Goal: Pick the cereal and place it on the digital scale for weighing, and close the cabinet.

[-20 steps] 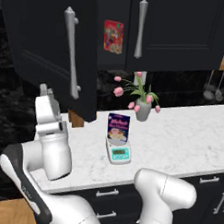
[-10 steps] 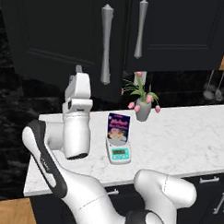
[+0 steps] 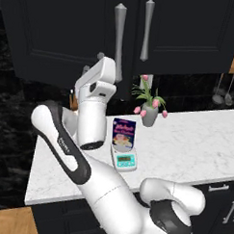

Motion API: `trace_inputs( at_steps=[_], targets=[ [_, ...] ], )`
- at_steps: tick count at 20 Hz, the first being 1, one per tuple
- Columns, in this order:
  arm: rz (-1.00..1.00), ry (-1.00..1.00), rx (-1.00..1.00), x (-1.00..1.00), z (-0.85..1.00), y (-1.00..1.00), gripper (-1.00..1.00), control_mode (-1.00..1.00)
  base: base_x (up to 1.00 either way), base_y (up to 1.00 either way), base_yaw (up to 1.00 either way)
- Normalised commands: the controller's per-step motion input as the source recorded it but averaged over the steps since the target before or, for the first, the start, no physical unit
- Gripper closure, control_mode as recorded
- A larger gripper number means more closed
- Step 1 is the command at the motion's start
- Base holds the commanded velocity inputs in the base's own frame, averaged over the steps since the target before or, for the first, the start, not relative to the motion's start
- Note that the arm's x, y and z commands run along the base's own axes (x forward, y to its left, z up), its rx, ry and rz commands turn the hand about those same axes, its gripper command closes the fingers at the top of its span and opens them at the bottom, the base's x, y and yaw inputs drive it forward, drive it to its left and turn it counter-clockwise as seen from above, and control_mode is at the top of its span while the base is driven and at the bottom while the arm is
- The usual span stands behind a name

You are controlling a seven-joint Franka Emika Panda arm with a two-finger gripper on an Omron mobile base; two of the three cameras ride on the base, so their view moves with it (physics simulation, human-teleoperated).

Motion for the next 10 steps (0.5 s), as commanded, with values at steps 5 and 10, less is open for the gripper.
trace_inputs(
  at_steps=[5, 10],
  targets=[
    [0.00, 0.32, 0.09, 0.58, 0.09, -0.13, -1.00, -1.00, 0.00, 0.00, 0.00],
    [0.00, 0.22, 0.00, 0.92, 0.00, 0.00, -1.00, -1.00, 0.00, 0.00, 0.00]
  ],
)
